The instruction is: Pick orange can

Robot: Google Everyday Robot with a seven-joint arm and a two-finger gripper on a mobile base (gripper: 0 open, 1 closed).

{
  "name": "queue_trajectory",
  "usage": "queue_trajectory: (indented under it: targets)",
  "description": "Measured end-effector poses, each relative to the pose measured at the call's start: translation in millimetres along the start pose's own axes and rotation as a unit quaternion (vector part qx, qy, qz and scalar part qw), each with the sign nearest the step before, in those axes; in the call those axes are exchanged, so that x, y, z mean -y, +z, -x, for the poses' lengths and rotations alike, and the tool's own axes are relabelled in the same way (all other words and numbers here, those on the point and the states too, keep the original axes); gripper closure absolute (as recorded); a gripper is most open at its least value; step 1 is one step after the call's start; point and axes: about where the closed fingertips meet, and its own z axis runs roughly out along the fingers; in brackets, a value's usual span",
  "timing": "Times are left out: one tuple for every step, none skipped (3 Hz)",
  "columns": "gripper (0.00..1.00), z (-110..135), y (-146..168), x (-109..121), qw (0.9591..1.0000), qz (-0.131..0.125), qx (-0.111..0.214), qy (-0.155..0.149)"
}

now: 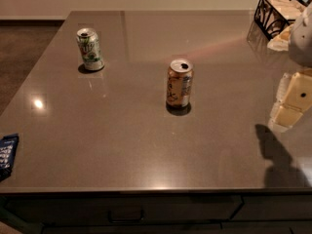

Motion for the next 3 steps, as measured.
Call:
queue_trajectory:
  targets:
    - [0.00,0.0,0.0,0.0,1.0000,0.000,0.000,0.000]
    - [0.00,13.5,18.7,14.3,0.9999,0.006,0.004,0.015]
    - [0.00,30.3,48.7,40.5,0.9987,0.008,0.023,0.044]
